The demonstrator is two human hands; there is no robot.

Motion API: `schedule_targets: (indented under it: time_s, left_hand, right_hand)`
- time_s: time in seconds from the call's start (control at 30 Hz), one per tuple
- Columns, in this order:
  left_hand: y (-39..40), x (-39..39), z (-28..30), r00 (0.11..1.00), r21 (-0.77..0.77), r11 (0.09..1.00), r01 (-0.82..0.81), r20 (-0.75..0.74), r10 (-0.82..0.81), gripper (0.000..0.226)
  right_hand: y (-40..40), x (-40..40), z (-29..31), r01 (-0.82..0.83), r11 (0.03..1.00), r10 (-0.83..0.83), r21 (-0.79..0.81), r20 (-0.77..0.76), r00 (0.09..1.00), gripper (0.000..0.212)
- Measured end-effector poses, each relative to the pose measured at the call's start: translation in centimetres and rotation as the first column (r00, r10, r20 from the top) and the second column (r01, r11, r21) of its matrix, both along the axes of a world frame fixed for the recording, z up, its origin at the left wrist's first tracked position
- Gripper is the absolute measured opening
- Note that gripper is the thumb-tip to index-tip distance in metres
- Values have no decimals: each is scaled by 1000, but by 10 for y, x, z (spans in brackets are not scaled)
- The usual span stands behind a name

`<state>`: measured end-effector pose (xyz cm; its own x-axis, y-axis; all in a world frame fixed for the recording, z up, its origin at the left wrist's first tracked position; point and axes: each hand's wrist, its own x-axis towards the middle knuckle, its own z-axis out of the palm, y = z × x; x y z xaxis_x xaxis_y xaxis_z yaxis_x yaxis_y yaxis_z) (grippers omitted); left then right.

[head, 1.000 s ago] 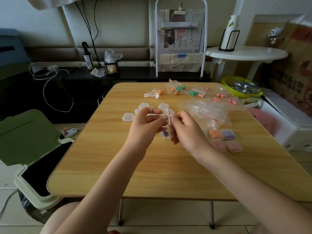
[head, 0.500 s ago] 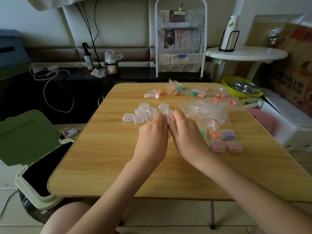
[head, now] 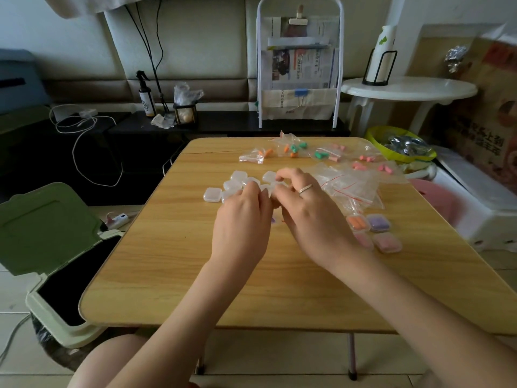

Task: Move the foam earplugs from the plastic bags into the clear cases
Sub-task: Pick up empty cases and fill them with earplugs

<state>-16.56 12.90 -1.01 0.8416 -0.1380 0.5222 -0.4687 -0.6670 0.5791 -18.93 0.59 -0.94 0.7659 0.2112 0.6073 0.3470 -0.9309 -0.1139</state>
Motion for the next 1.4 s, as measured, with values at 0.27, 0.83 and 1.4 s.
schedule_targets:
  time_s: [0.27, 0.83, 1.4]
  left_hand:
    - [-6, -2, -12, 943, 56, 982, 182, 274, -191, 21]
    - [18, 22, 6, 917, -578, 815, 40, -303, -259, 17]
    - [20, 18, 12, 750, -880, 472, -45, -342, -566, 4]
  right_hand:
    - [1, 5, 2, -57, 846, 282, 530, -354, 892, 37]
    - [-12, 7, 3, -162, 604, 411, 781, -131, 902, 50]
    - [-9, 11, -4, -48, 738, 228, 673, -182, 957, 49]
